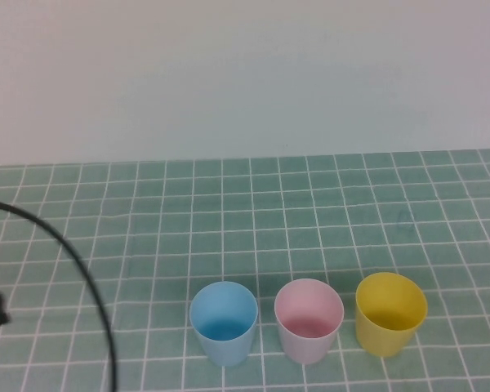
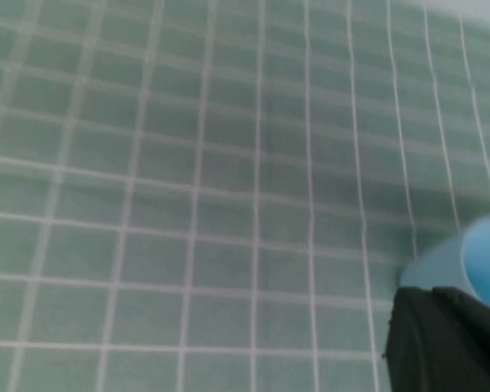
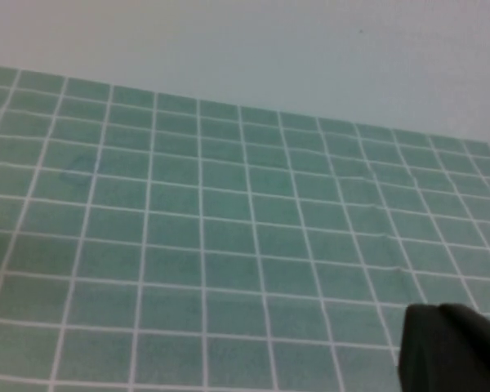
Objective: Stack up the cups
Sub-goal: Pick up the blue cup
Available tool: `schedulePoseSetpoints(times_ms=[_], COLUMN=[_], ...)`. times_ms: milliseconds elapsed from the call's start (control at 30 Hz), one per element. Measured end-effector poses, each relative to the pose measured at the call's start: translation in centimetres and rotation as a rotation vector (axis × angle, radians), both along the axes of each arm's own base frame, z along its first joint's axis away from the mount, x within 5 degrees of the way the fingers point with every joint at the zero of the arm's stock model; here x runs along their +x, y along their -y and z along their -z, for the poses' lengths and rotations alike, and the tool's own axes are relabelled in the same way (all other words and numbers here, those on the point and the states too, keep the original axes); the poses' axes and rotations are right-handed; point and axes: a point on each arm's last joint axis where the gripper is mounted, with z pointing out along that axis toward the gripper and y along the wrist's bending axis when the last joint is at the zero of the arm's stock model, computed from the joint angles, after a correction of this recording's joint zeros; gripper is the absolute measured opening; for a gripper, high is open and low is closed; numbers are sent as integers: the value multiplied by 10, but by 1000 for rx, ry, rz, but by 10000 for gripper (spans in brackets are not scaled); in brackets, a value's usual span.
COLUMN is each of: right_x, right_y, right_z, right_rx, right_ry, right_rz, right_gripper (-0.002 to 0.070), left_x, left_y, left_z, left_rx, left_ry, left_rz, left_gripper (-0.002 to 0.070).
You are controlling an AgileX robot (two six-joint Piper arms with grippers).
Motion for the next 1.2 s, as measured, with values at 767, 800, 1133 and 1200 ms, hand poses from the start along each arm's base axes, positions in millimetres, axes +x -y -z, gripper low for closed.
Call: schedulePoseSetpoints(times_ms=[767,800,1133,1200], right_x=[4,3,-8,-13], right_y=[-17,-17,-14,-14], right_z=[3,3,-15,-22], right_rx=[105,97,151,156], right_ry=[38,22,-160,-240], right_rz=[-171,-168,-112,-105], right_gripper=[-1,-1,-1,-1], left_x=[79,78,82,91], left_y=[75,78,137,145], left_z=[-35,-35,-5,6], left_rx=[110,134,251,272], left_ry=[-184,-176,-219,-258], left_rz=[333,330,466,473], left_gripper=[-1,-1,-1,-1])
